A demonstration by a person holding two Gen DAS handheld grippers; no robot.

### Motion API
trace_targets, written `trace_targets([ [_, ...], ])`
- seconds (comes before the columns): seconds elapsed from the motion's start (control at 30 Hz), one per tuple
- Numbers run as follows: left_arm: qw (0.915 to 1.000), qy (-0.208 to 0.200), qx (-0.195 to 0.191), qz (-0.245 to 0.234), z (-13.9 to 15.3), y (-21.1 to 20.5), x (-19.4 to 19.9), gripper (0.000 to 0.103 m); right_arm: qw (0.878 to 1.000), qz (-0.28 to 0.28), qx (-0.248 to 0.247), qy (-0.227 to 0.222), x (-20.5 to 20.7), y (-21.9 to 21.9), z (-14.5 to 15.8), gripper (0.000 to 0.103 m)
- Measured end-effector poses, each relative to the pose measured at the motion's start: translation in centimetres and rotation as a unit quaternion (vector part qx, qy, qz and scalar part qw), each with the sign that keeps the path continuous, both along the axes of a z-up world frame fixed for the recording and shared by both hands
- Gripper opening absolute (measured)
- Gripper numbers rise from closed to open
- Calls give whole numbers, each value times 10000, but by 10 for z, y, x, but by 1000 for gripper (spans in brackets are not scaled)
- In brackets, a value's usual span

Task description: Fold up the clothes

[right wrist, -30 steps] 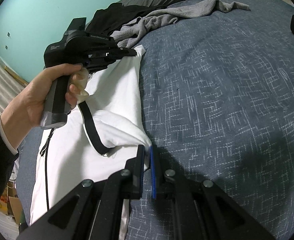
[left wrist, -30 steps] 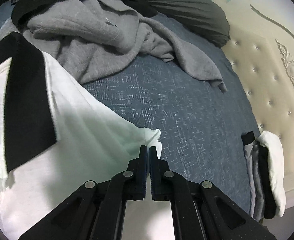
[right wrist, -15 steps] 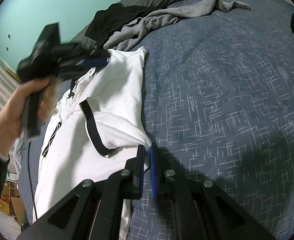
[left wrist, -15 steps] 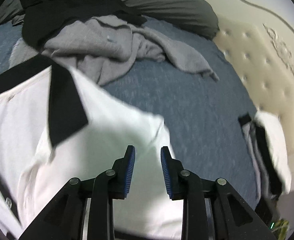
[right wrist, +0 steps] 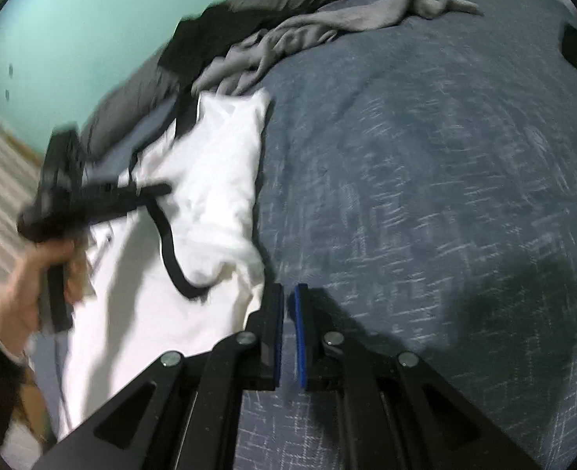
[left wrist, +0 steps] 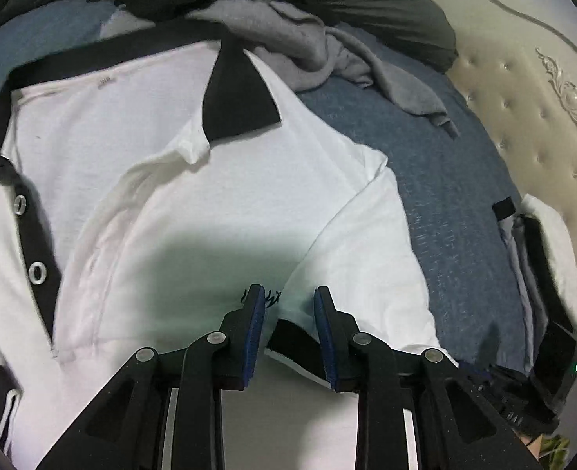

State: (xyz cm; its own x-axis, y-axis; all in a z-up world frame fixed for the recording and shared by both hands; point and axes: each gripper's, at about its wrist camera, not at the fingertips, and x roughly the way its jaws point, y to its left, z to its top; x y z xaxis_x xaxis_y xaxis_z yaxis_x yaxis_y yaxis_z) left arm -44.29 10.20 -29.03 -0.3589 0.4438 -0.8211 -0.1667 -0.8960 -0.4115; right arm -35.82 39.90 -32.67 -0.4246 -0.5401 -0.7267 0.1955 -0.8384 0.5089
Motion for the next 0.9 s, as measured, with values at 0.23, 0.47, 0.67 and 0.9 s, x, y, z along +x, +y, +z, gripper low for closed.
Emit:
trace_targets([
  [0.23,9991,223,218,-291,25,12,22,29,9962,-245,-792,263,-3,11,13,5],
  [0.47,9956,-96,265,-894,1,68,44,29,9991,-209,-340,124,-4,4,10,5],
  [0.67,9920,-305,-254,-1195,-14,80,61,29,9984,-393,-390,128,-4,16,12,5],
  [0.9,9917,-56,-204,-1271,6,97,67,29,9977,-468,-460,154,-2,22,16,5],
])
